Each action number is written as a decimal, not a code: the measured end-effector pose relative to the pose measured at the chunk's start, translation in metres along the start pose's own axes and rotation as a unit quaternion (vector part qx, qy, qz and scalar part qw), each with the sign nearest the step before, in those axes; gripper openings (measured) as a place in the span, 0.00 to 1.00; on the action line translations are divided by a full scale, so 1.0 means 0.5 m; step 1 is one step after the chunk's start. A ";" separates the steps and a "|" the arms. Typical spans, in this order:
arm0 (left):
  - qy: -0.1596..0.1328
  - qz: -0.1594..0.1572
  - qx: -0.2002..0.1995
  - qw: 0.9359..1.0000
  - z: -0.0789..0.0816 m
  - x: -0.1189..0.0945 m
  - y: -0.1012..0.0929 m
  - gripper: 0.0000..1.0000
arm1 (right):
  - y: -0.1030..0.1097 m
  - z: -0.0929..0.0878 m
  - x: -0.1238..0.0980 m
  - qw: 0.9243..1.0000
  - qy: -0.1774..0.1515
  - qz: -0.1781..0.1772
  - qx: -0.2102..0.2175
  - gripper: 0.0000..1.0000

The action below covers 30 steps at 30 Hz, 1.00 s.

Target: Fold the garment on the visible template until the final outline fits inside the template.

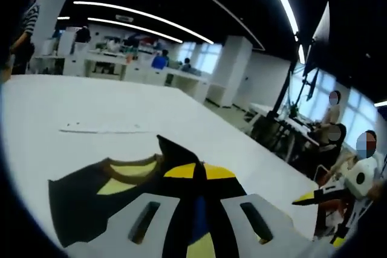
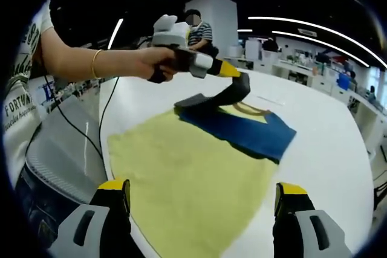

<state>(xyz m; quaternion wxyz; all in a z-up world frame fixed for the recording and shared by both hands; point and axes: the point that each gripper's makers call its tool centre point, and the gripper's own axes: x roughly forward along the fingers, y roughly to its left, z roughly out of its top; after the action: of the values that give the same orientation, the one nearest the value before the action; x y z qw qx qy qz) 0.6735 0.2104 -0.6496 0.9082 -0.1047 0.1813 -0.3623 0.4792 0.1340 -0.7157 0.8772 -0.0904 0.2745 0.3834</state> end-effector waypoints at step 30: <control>0.104 -0.063 0.069 0.990 -0.118 0.085 -0.096 0.00 | -0.011 -0.006 -0.003 1.000 -0.007 -0.009 0.018 0.99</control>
<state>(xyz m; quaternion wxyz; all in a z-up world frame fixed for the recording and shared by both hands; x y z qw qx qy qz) 0.6484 0.1432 -0.6985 0.8650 -0.0143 0.2423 -0.4391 0.4812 0.1285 -0.7176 0.8841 -0.0742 0.2742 0.3710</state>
